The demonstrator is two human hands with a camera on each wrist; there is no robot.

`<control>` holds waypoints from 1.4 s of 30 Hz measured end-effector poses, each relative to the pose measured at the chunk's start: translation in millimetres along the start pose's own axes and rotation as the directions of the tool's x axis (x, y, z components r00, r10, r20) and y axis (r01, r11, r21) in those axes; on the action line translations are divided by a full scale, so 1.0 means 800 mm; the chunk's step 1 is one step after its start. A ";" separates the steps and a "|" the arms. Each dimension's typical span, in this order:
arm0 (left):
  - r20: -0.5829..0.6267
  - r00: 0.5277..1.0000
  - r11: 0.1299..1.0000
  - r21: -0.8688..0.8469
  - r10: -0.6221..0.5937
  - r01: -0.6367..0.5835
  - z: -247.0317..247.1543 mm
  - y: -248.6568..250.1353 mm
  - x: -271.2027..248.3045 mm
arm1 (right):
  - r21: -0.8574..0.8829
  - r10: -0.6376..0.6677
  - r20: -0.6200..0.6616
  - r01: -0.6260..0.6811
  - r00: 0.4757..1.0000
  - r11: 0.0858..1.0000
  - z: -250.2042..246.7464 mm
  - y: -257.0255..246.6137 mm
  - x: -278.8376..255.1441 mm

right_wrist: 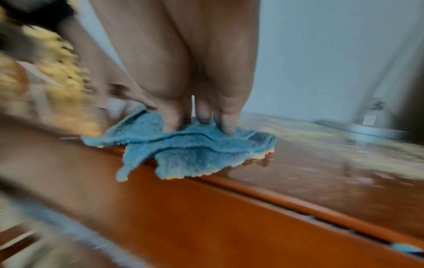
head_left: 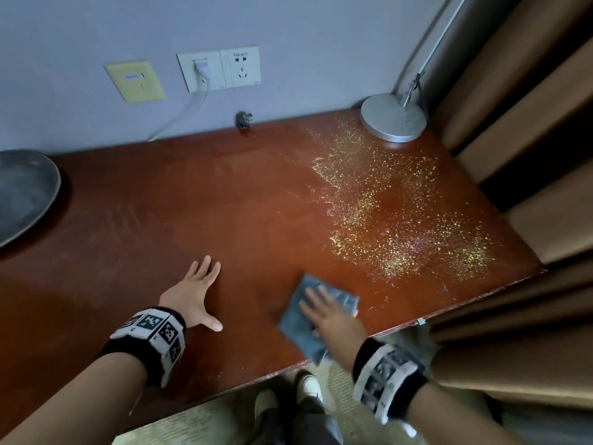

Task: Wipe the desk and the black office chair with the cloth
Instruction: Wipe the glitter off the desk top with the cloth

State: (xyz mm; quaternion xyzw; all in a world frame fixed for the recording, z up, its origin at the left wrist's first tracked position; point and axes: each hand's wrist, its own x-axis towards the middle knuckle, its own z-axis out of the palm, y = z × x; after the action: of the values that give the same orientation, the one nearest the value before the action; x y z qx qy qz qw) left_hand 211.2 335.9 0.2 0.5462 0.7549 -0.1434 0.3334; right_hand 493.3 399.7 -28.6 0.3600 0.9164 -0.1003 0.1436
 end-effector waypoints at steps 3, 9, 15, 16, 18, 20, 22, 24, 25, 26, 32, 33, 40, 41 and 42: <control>0.019 1.000 1.000 0.025 -0.008 0.008 -0.004 0.006 0.006 | 0.039 -0.105 -0.064 0.108 0.992 0.993 0.026 -0.019 -0.024; -0.006 1.000 1.000 -0.010 0.000 0.000 -0.002 0.013 0.013 | 0.112 0.166 -0.085 -0.156 0.982 0.981 0.018 0.107 -0.032; 0.016 1.000 0.996 -0.084 0.009 -0.007 -0.026 0.027 0.029 | -0.009 0.107 -0.161 -0.110 0.981 0.994 0.043 0.036 0.013; 0.009 1.000 0.996 -0.086 0.018 -0.017 -0.032 0.034 0.036 | -0.030 0.005 -0.168 -0.010 0.986 0.999 0.044 0.010 0.022; -0.022 0.999 0.995 -0.092 0.045 -0.047 -0.046 0.050 0.051 | -0.056 -0.137 -0.175 0.129 0.975 0.990 0.035 0.003 0.040; -0.047 0.997 0.993 -0.102 0.059 -0.063 -0.058 0.066 0.064 | 0.035 -0.072 -0.106 0.076 0.992 0.997 0.018 0.041 0.046; -0.054 0.997 0.991 -0.114 0.061 -0.067 -0.067 0.080 0.078 | -0.007 0.083 -0.079 -0.084 0.993 0.996 -0.011 0.111 0.044; -0.059 0.997 0.989 -0.136 0.050 -0.058 -0.076 0.090 0.091 | 0.108 0.243 -0.006 -0.241 0.970 0.964 -0.028 0.182 0.041; -0.059 0.997 0.989 -0.140 0.040 -0.048 -0.080 0.095 0.098 | 0.120 0.276 -0.125 -0.262 0.953 0.958 -0.023 0.210 0.040; -0.053 0.998 0.990 -0.139 0.025 -0.032 -0.085 0.100 0.106 | 0.064 0.285 -0.164 -0.278 0.944 0.958 -0.015 0.221 0.040; -0.021 0.996 0.989 -0.123 -0.087 0.084 -0.121 0.123 0.156 | -0.212 -0.316 -0.098 0.290 0.944 0.933 0.015 0.108 0.092; -0.029 0.995 0.987 -0.125 -0.100 0.096 -0.125 0.123 0.161 | -0.251 -0.373 -0.123 0.335 0.920 0.908 0.008 0.115 0.109; 0.003 0.986 0.977 -0.132 -0.167 0.165 -0.125 0.124 0.165 | -0.256 -0.162 0.159 0.199 0.974 0.946 -0.078 0.245 0.191; -0.001 0.985 0.976 -0.133 -0.174 0.172 -0.124 0.125 0.165 | -0.235 -0.176 0.134 0.204 0.975 0.950 -0.075 0.248 0.197; -0.005 0.984 0.976 -0.131 -0.178 0.176 -0.125 0.126 0.165 | -0.236 -0.174 0.123 0.200 0.977 0.951 -0.077 0.238 0.197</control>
State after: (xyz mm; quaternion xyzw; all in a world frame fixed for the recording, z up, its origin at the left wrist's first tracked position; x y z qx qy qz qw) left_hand 245.2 526.7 1.2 0.4551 0.8111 -0.1185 0.3478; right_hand 502.3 654.4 -38.9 0.2452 0.9433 -0.0165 0.2231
